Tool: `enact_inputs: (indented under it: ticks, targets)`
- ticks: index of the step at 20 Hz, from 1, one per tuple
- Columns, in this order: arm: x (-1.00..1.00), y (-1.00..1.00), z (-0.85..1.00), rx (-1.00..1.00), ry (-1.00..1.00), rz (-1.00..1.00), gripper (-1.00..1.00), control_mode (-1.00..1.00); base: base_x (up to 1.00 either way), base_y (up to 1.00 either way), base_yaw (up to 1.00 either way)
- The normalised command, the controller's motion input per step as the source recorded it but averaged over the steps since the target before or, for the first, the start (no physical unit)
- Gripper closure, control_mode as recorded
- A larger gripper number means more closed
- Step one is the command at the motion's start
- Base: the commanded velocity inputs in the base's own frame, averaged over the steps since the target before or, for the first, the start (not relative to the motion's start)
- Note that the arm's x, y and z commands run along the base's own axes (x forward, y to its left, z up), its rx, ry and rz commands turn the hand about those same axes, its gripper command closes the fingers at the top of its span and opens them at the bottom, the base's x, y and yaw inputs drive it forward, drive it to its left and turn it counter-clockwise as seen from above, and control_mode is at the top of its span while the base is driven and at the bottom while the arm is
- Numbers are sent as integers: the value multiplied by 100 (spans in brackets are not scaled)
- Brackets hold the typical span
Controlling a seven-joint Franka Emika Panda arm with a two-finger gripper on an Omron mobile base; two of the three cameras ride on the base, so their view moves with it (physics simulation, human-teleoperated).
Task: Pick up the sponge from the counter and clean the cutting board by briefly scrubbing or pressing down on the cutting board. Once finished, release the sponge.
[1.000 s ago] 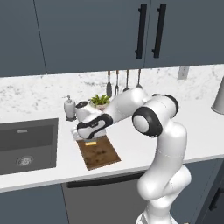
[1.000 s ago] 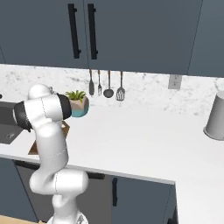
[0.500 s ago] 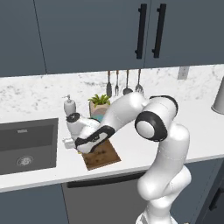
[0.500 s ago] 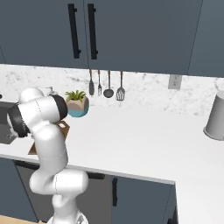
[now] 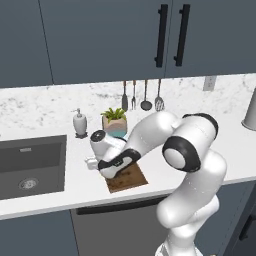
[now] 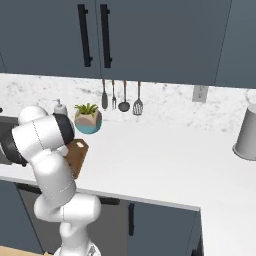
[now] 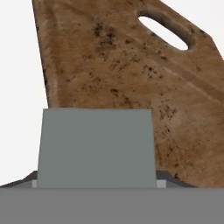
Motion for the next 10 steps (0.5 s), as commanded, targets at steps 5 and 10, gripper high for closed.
enact_inputs:
  ticks: [5, 10]
  targets:
    - [9, -80, 0, 2, 0, 0, 100, -100, 0, 0, 0]
    - [0, -80, 0, 5, 0, 0, 100, -100, 0, 0, 0]
